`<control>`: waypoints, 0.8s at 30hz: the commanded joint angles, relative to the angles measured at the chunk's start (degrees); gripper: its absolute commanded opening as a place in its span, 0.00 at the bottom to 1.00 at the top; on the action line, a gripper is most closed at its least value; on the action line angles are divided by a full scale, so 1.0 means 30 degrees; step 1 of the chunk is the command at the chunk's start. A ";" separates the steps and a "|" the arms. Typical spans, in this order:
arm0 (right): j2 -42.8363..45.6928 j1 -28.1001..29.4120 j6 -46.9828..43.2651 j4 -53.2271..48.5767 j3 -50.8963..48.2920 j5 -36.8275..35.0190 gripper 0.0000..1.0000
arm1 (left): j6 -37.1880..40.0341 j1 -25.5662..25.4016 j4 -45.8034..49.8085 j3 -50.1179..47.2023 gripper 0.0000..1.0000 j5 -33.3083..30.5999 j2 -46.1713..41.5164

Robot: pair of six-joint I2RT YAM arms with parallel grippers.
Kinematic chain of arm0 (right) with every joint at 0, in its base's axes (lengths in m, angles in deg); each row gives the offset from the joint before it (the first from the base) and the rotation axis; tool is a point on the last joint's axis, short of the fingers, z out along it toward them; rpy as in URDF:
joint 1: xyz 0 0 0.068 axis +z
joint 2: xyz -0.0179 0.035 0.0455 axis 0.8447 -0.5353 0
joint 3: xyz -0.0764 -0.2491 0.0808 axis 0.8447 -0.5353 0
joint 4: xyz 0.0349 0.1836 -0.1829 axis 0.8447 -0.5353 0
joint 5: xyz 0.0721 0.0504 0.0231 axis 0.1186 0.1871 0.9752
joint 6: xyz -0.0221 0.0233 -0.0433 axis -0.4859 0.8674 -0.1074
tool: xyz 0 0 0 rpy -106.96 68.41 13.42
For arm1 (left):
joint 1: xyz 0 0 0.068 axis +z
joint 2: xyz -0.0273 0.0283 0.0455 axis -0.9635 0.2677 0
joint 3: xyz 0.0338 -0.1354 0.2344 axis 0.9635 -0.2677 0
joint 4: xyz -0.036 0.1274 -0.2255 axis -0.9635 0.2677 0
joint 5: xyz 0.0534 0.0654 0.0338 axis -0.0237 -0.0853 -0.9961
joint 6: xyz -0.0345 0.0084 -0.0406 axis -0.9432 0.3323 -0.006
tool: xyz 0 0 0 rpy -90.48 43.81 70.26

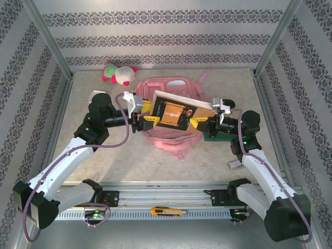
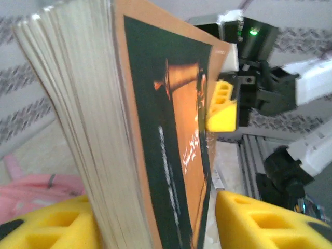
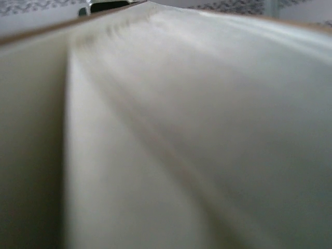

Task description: Pack books, pencil case, and school supplies into a backpack

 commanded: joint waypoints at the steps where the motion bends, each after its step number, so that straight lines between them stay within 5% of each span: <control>1: 0.0324 -0.1407 0.2823 0.0546 -0.0869 -0.2480 0.00 | 0.3573 -0.0044 0.3614 0.1025 0.65 -0.3584 0.0544; 10: -0.0198 -0.5257 0.7562 -0.8738 -0.0860 -0.7403 0.00 | 0.9680 -0.2923 0.5309 0.1068 0.79 -1.0269 0.5221; 24: 0.1220 -0.5421 0.7373 -1.0221 -0.1981 -0.7642 0.00 | 0.9621 -0.4290 0.2077 0.3676 0.84 -1.2418 1.2642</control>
